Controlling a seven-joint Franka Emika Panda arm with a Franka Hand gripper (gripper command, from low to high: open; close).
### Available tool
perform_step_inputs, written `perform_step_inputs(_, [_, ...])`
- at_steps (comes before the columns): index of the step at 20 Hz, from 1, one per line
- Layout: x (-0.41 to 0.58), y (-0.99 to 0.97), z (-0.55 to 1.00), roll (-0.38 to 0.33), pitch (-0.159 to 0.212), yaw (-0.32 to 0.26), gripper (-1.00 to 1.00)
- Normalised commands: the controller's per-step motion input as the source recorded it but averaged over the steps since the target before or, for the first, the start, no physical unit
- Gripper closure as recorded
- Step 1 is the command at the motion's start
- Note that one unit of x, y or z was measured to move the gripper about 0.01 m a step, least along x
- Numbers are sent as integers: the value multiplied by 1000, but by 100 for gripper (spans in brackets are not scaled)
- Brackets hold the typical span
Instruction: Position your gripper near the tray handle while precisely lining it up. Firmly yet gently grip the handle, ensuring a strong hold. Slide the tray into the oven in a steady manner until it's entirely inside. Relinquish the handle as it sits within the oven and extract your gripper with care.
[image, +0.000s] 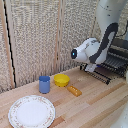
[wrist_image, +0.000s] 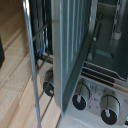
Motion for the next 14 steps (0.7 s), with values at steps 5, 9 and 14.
perform_step_inputs(5, [0, -73, 0, -1, 0, 0, 100])
perform_step_inputs(9, [0, -16, 0, -1, 0, 0, 100])
perform_step_inputs(14, [0, -45, 0, 0, 0, 0, 100])
